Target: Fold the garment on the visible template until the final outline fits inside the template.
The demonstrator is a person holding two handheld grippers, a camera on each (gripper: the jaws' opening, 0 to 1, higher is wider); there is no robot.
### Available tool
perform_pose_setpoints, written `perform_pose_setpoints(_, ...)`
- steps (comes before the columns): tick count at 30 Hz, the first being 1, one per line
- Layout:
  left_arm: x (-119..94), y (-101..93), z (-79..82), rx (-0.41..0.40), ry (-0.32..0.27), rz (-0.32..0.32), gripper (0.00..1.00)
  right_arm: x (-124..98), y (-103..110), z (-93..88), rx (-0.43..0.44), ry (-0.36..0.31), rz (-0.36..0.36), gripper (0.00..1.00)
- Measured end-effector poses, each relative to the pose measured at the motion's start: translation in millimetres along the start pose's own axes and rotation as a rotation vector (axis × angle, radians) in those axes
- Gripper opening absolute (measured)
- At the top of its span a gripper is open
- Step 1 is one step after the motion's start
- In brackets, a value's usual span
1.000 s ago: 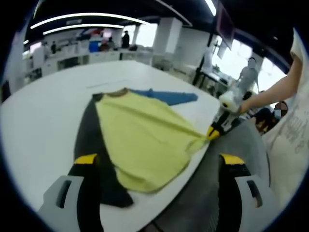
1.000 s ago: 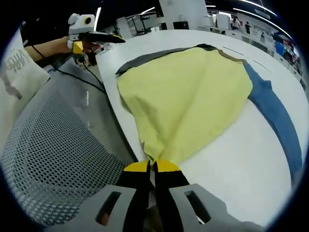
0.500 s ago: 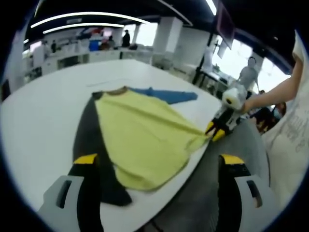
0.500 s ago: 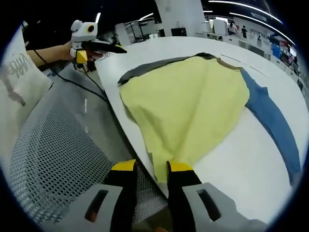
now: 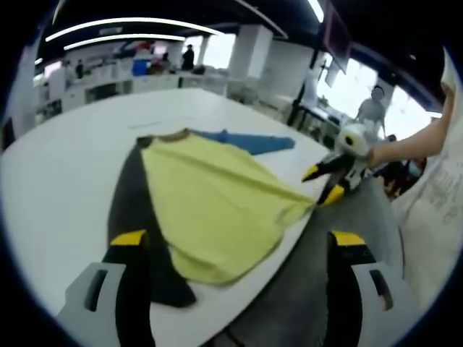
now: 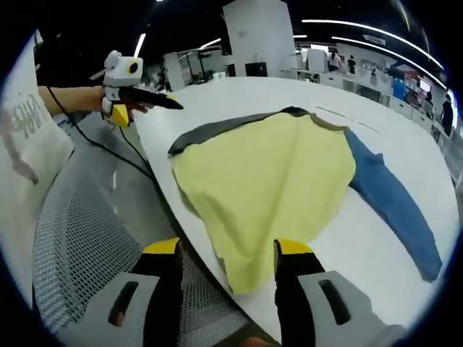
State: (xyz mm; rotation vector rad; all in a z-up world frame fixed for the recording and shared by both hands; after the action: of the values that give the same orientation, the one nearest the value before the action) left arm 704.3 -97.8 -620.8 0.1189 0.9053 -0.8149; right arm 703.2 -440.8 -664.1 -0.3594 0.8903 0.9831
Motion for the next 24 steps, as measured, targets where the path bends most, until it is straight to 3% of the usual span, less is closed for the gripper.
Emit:
perform_pose_setpoints(10,0,-2.0,-3.1,-0.006,0.017,-0.011,0.98,-15,-4,23.9,0.064,-0.12,-0.098,0.83)
perform_pose_setpoints(18,1,-2.1,-5.8,-0.028,0.035,-0.011,0.99,-27,-6,39.6,0.12,-0.211,-0.135,0.89)
perform_pose_setpoints(24,0,-1.1,-9.0,-0.039,0.042,-0.009,0.99,-28,-7,43.5,0.119,-0.22,-0.145,0.9)
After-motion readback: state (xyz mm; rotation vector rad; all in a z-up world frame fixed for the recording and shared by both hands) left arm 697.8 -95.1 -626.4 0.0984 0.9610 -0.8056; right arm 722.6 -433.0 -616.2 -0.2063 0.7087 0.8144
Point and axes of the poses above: the point that each gripper's makers call its tool centre point, and the gripper's own axes: x roughly forward along the fingers, y roughly to its left, z roughly out of its top, the point moved 9 cm from there along -x, roughly backward along the fingers, and after that the axes turned 15 degrees about y, right-handed, at the moved point
